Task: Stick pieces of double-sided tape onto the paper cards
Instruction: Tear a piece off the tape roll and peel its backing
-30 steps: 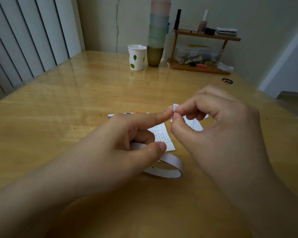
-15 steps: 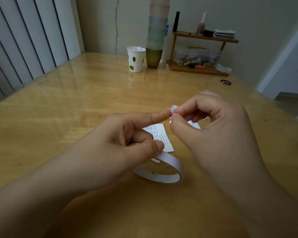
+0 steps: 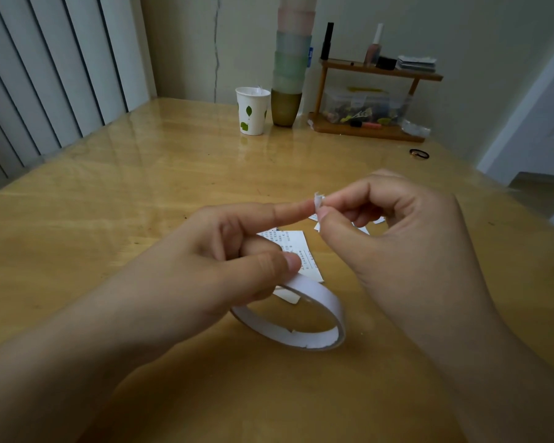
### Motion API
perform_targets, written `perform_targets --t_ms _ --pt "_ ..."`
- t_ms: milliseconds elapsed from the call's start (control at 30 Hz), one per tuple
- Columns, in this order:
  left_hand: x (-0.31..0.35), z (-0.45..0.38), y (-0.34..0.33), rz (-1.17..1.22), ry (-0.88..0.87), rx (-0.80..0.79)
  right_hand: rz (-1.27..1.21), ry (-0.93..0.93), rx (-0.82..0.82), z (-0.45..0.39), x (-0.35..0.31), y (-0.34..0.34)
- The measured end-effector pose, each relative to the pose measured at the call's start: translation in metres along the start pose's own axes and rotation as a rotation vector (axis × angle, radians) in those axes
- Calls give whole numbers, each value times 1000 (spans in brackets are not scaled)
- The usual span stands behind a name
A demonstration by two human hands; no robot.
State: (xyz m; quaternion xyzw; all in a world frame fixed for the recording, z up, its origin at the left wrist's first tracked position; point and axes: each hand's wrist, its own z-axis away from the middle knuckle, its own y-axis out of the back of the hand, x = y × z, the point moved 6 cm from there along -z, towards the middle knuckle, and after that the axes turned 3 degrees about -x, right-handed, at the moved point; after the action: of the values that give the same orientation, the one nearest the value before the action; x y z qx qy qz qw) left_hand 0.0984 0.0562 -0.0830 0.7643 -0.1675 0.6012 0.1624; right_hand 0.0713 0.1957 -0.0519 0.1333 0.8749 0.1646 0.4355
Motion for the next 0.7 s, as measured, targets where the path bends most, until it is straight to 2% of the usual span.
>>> perform_targets --t_ms 133,267,533,700 --pt "2 1 -3 58 35 -40 -32 -22 -12 -1 2 0" --pt "1 1 2 90 60 -6 -56 -22 -11 -1 2 1" --pt "0 1 -3 222 47 -41 343 280 99 6 -15 2" --pt "0 3 -11 327 51 -116 410 325 119 7 -17 2"
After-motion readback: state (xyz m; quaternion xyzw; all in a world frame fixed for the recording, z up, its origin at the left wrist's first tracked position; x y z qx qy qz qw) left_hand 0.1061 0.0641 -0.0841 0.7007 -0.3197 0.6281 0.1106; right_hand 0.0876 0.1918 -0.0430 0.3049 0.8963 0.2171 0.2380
